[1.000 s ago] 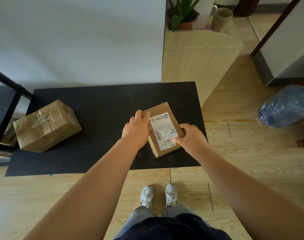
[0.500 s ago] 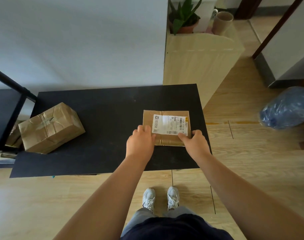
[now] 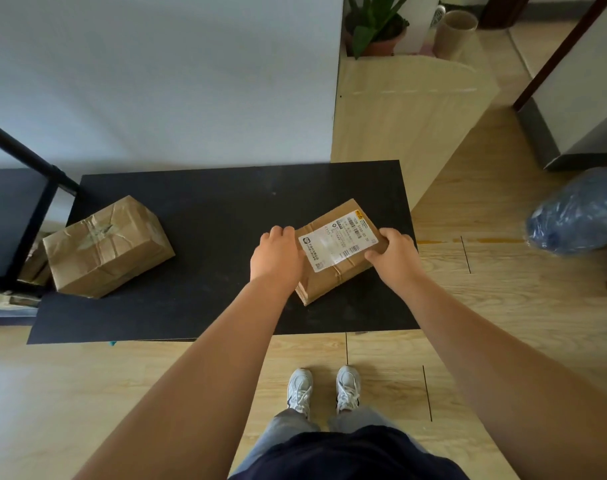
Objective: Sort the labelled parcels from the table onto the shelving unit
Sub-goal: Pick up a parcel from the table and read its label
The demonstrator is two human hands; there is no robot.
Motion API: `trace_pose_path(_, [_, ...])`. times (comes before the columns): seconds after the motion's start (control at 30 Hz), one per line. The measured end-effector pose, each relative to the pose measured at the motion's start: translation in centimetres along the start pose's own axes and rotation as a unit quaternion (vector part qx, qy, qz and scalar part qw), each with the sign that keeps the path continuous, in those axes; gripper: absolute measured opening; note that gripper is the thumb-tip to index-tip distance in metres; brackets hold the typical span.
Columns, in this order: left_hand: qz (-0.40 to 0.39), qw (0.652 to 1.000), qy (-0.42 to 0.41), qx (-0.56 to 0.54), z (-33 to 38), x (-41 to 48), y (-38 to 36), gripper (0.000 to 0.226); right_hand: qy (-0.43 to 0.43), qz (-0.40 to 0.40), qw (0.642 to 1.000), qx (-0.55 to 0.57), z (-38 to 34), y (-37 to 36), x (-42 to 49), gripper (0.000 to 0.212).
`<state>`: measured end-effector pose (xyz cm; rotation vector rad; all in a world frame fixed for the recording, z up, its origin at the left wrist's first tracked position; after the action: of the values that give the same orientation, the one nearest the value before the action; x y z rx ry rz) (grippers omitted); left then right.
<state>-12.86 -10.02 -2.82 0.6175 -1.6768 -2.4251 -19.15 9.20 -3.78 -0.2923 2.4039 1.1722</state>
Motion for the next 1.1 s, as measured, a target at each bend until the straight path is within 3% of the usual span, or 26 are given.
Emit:
trace_pose_path(0.23, [-0.018, 0.995, 0.079, -0.066, -0.7, -2.1, -1.4, 0.043, -0.025, 0.005, 0.999, 0.044, 0.5, -0.5, -0.7, 0.074])
trace_pose_path(0.43, [-0.067, 0.986, 0.112, -0.106, -0.2, -3.4, -2.9, 0.042, -0.065, -0.062, 0.994, 0.064, 2.1, -2.8, -1.9, 0.073])
trace_pose_path(0.57, [-0.119, 0.965, 0.128, -0.197, -0.2, -4.0, -4.4, 0.047, -0.071, -0.066, 0.993, 0.062, 3.1, -2.7, -2.1, 0.072])
trace_pose_path(0.73, [-0.119, 0.947, 0.114, -0.277, 0.2, -4.0, -4.4, 0.067, -0.066, -0.095, 0.992, 0.045, 3.7, -2.8, -2.2, 0.06])
trace_pose_path(1.1, [-0.15, 0.878, 0.163, -0.425, 0.2, -4.7, -5.5, 0.056, -0.086, -0.132, 0.985, 0.072, 3.8, -2.5, -2.3, 0.047])
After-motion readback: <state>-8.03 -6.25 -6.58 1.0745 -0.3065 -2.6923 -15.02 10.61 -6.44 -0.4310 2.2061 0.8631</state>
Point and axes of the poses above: each hand's wrist, its own x-axis towards the middle knuckle, its own y-axis out of the back of the hand, z = x × y, the point moved 4 cm from there along x, towards the middle knuckle, and after that the axes turned 6 degrees about -y, right-handed, at the moved point
